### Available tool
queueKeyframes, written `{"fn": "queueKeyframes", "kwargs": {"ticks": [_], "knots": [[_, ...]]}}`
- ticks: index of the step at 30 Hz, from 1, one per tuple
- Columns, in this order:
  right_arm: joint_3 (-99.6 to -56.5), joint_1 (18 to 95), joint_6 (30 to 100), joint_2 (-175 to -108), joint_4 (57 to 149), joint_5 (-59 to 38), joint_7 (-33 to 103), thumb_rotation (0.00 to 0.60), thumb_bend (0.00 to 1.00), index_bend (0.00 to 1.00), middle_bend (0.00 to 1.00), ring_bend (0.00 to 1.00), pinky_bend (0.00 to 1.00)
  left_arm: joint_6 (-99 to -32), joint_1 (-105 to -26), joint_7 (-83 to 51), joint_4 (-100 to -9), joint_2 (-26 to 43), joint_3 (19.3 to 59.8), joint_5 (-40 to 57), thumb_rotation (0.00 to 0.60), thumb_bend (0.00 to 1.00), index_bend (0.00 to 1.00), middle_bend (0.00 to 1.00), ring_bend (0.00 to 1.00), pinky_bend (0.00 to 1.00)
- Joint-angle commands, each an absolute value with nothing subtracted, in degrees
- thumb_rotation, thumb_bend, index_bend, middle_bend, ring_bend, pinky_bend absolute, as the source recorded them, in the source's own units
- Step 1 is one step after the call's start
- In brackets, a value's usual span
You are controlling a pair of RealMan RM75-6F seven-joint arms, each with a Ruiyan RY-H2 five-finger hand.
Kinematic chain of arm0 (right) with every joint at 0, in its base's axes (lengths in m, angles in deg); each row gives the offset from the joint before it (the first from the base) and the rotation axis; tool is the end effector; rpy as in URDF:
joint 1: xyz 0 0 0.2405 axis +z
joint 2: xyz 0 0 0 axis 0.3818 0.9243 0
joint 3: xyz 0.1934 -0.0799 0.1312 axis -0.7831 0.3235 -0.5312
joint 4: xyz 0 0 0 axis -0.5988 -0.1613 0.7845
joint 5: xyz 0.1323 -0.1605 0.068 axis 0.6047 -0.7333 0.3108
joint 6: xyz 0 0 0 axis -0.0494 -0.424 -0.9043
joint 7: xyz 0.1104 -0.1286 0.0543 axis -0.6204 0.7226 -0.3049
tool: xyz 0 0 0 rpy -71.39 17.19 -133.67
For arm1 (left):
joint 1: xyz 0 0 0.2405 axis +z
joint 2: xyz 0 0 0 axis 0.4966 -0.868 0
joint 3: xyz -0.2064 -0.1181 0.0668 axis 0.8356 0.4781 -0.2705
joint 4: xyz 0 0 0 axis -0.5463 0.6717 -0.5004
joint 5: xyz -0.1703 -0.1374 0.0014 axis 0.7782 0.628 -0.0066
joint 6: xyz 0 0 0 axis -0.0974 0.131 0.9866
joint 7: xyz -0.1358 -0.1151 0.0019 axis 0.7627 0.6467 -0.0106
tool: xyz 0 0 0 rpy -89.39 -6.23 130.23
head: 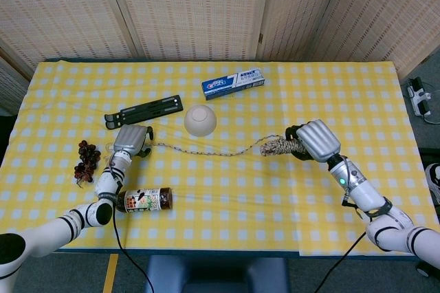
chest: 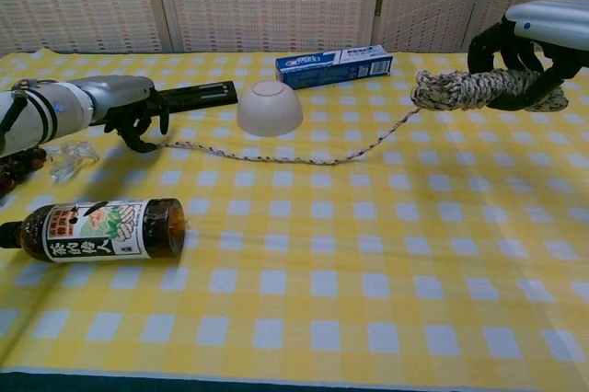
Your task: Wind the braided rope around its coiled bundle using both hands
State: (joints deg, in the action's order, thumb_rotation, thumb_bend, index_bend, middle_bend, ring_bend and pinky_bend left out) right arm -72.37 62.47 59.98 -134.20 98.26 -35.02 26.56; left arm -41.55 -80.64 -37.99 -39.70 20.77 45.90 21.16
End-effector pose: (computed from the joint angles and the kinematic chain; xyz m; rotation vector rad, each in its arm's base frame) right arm -0.2078 -0.4025 0.0589 1.9045 -0.7406 0.9656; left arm -0.1884 0.4658 -0.0313 -1.7202 -0.9801 -0.6453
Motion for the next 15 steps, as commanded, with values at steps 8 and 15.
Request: {"fn": "queueKeyframes", "kwargs": {"ticks": [8, 15], "knots": [[-72.3, 62.2, 60.2, -134.5, 97.6, -35.0, 26.0, 0.6, 0.55, 0.88, 0.64, 0.66, 0.64, -41.6, -80.9, -37.3, -36.8, 22.6, 45.1, 21.6, 0.6, 0.37, 0.52, 0.82, 0.75, 0.75], [-72.0, 61.9, 60.0, -134.5, 97.2, -34.9, 25.9, 0.6, 0.55, 0.88, 0.64, 0.66, 0.64, -41.1, -81.2, -37.1, -35.4, 23.4, 44.9, 21.8, 0.6, 0.37, 0.54, 0.82, 0.75, 0.75]]}}
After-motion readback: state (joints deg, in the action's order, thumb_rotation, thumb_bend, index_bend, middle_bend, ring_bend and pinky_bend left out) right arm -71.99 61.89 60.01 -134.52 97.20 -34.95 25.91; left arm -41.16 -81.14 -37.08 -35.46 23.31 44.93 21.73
